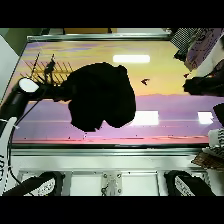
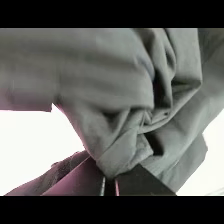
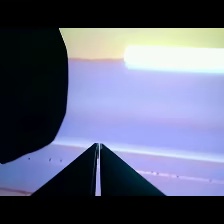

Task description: Fold the clothes and pants, and hang the long-sleeved shirts on hangers.

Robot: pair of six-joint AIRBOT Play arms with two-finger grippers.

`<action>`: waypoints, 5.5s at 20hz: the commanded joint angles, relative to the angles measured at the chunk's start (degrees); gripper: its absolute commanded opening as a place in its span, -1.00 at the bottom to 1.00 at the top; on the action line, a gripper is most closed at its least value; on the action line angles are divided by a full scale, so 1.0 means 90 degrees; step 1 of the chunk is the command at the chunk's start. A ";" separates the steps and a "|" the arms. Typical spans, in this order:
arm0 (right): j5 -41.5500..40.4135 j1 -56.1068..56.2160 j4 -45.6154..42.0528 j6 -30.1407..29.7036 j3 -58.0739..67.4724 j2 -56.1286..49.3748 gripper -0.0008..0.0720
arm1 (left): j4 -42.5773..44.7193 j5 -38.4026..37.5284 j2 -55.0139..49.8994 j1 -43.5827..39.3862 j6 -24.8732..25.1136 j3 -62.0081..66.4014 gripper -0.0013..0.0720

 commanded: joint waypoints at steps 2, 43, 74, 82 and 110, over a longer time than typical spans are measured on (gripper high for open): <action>-0.0692 0.0051 0.1387 -0.0022 -0.1617 -0.0692 0.90 | 0.0160 -0.0187 -0.0019 0.0323 0.0007 0.0168 -0.94; 0.1897 0.1797 -0.0359 0.2249 0.0493 0.1445 -0.95 | 0.0158 -0.1268 0.1647 -0.0527 -0.0330 0.1256 -0.94; 0.0175 0.1156 -0.0267 0.0102 -0.1479 0.0945 0.89 | 0.0117 0.0034 -0.1112 -0.1489 0.2290 -0.1583 0.83; -0.1899 0.1486 0.1280 -0.1037 -0.4296 0.0913 0.58 | 0.0102 -0.1445 -0.1226 -0.1185 0.2130 -0.0833 -0.94; -0.3903 0.3823 0.6501 -0.4488 -0.4461 -0.1965 0.77 | 0.0104 -0.2346 0.0454 -0.1229 0.0928 0.0607 -0.94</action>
